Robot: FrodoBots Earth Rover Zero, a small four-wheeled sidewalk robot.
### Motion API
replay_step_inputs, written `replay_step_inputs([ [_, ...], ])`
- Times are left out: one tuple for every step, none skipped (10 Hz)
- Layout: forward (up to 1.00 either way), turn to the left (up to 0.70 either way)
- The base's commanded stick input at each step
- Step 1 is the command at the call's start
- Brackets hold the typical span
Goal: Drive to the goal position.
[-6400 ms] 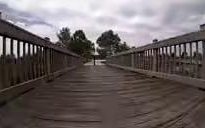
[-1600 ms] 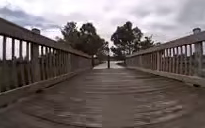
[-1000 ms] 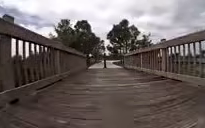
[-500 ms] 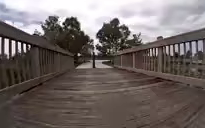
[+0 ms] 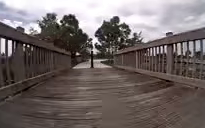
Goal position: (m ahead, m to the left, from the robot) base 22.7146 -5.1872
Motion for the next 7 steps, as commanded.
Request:
replay_step_inputs([
  [0.85,0.34],
  [0.85,0.34],
  [0.85,0.34],
  [0.85,0.0],
  [0.85,0.0],
  [0.85,0.0],
  [0.85,0.0],
])
